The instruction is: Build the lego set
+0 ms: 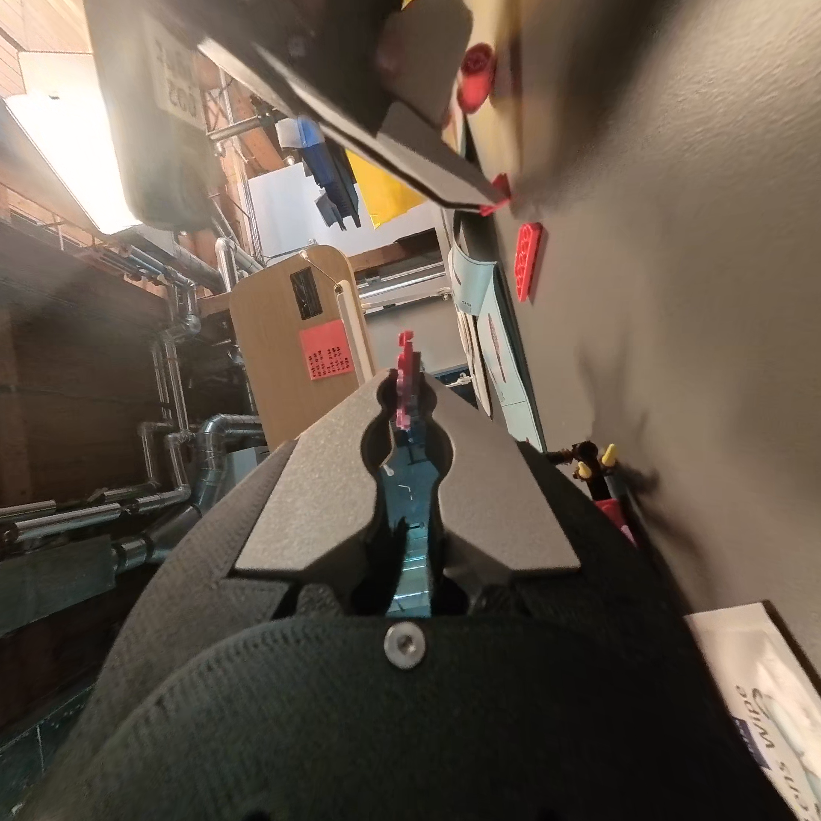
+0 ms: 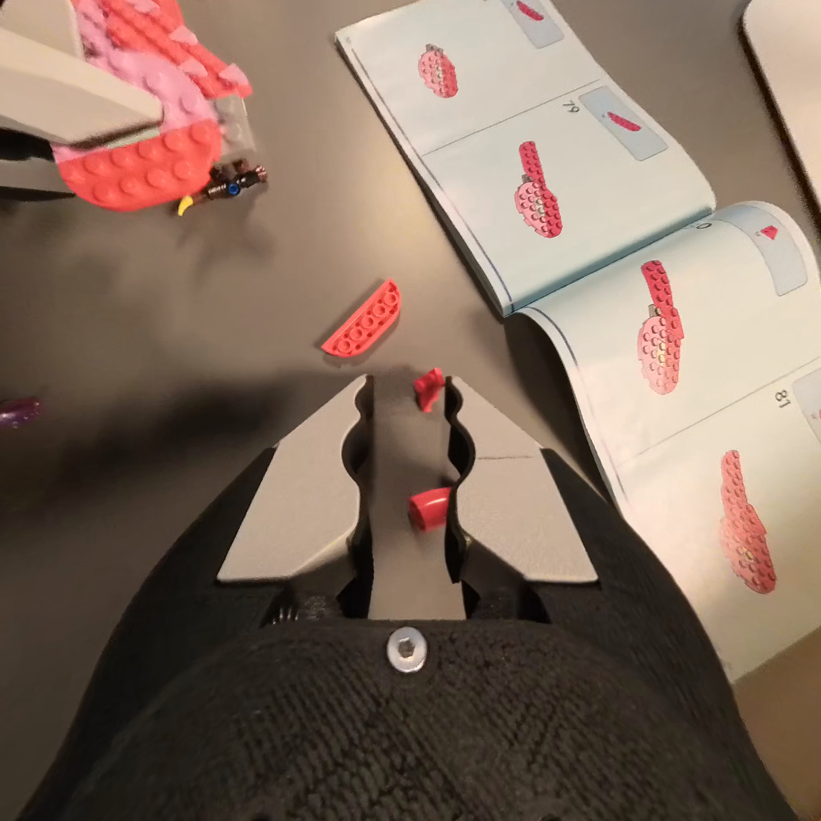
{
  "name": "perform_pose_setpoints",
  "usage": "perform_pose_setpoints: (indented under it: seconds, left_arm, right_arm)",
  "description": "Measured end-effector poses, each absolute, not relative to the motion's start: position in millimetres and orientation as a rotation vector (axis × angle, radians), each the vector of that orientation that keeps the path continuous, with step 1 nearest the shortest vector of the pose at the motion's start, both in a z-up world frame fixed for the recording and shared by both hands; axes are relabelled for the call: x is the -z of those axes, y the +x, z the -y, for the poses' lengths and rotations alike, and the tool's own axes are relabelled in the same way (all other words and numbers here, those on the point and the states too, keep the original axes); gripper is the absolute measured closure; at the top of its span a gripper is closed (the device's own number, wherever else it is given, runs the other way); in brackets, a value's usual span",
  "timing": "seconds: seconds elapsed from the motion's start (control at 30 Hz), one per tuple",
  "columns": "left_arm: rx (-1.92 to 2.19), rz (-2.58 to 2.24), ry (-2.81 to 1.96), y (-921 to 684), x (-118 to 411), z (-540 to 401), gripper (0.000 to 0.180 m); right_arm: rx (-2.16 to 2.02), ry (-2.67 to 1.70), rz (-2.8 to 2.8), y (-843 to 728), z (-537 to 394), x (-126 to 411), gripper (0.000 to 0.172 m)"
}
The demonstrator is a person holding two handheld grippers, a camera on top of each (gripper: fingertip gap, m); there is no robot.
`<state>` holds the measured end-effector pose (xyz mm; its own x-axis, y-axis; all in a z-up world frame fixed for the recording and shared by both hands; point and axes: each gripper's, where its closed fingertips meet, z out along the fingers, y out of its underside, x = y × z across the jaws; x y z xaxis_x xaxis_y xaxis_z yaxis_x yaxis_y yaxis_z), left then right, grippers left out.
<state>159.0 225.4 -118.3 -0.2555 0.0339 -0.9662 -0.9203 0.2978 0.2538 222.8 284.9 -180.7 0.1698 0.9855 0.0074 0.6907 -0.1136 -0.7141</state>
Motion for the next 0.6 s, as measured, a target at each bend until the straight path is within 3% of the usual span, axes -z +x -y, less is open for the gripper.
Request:
perform_pose_setpoints:
  seconds: [0.07, 0.3, 0.5, 0.6]
  left_arm:
    - [-1.156, -1.539, -0.850, 159.3, 119.8, -225.2, 0.173]
    - [-1.128, -1.581, -0.854, 165.4, 129.1, -222.4, 0.174]
    - [-1.114, -1.578, -0.858, 167.1, 127.6, -220.3, 0.174]
    - [-1.099, -1.579, -0.853, 169.5, 128.0, -218.3, 0.174]
  right_arm:
    - [-0.667, -1.851, 1.554, 219.8, -285.7, 174.0, 0.137]
    - [-0.775, -1.905, 1.588, 203.9, -264.8, 178.7, 0.151]
    - [-0.628, -2.003, 1.562, 196.2, -263.4, 188.7, 0.133]
    - [-0.559, -2.031, 1.505, 196.1, -270.1, 190.0, 0.140]
